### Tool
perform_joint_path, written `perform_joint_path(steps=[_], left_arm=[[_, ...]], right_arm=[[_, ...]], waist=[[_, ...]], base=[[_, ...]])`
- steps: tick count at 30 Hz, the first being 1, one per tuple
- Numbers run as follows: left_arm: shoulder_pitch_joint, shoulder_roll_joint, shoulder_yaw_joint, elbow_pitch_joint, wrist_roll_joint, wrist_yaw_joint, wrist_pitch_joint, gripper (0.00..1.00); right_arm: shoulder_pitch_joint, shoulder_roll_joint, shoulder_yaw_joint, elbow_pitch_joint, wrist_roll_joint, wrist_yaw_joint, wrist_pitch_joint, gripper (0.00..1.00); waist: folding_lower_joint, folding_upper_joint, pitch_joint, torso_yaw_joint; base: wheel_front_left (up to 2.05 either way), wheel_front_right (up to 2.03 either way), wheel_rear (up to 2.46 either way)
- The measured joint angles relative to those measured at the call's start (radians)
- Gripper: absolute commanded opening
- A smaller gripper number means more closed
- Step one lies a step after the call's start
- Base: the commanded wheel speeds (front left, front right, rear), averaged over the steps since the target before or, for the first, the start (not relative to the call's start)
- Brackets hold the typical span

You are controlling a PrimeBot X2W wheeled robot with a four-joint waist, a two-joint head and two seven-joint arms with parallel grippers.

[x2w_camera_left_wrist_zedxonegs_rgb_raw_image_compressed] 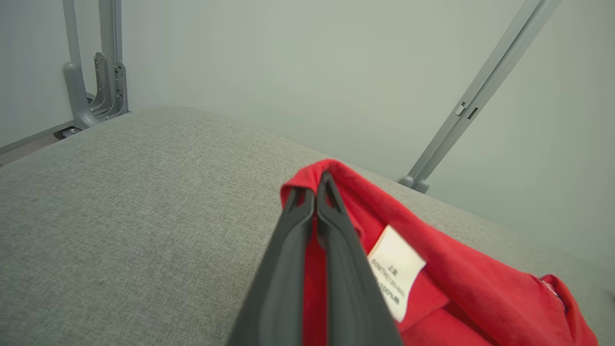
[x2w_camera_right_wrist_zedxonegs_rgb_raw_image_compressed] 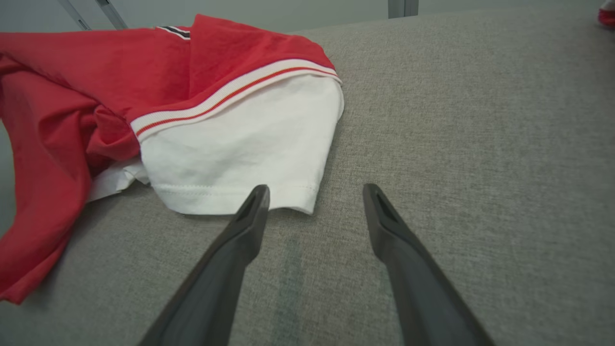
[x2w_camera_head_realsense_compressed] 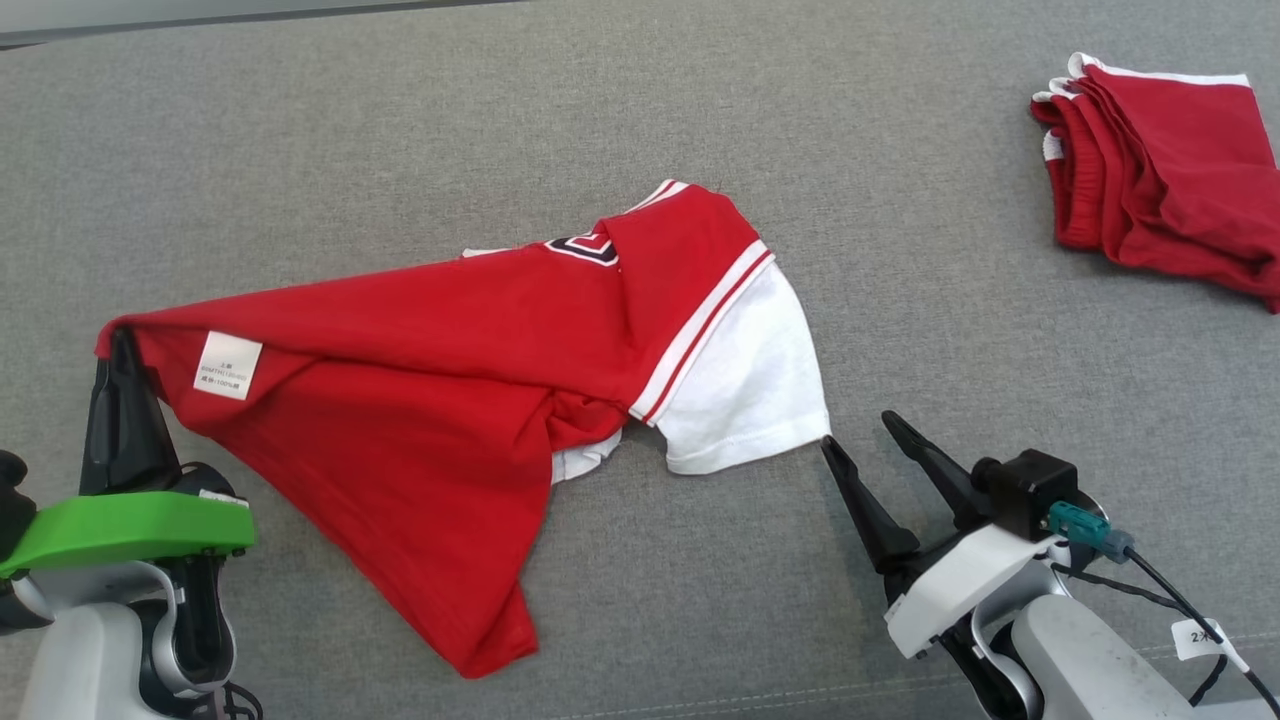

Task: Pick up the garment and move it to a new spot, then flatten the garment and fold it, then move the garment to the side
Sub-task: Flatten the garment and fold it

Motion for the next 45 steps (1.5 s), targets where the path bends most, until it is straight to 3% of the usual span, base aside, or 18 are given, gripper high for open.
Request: perform_joint_path(steps=[11,24,35,37,38,39,41,45], left_arm=[[0.005,-0.021,0.072,0.0,0.014,0.004,0.0,0.0],[0.027,-0.038,0.051,0.006,0.034,0.003,0.0,0.0],[0.027,-0.055,0.041,0.004,0.041,-0.009,0.0,0.0],[0.027,-0.056,0.041,0.004,0.041,-0.011,0.0,0.0],[0.027,-0.056,0.042,0.004,0.041,-0.012,0.0,0.0],[0.027,-0.056,0.042,0.004,0.042,-0.014,0.0,0.0],[0.027,-0.058,0.044,0.004,0.045,-0.014,0.0,0.0],[0.027,-0.061,0.052,0.003,0.05,-0.016,0.0,0.0]], right_arm=[[-0.002,0.001,0.006,0.027,-0.006,0.0,0.0,1.0],[-0.067,0.022,0.04,0.104,-0.014,0.008,0.0,1.0],[-0.148,0.002,0.075,0.216,-0.063,0.009,0.0,0.83],[-0.154,0.002,0.08,0.231,-0.067,0.009,0.0,0.77],[-0.158,0.002,0.082,0.238,-0.067,0.009,0.0,0.69],[-0.165,0.002,0.086,0.246,-0.068,0.009,0.0,0.53],[-0.176,0.002,0.088,0.256,-0.069,0.009,0.0,0.39],[-0.194,0.004,0.087,0.274,-0.069,0.009,0.0,0.2]], waist=[[0.0,0.0,-0.009,0.009],[0.0,0.0,-0.016,0.029],[0.0,0.0,-0.001,0.062],[0.0,0.0,0.001,0.065],[0.0,0.0,0.001,0.066],[0.0,0.0,0.002,0.068],[0.0,0.0,0.004,0.07],[0.0,0.0,0.006,0.072]], base=[[0.0,0.0,0.0],[0.0,0.0,0.0],[0.0,0.0,0.0],[0.0,0.0,0.0],[0.0,0.0,0.0],[0.0,0.0,0.0],[0.0,0.0,0.0],[0.0,0.0,0.0]])
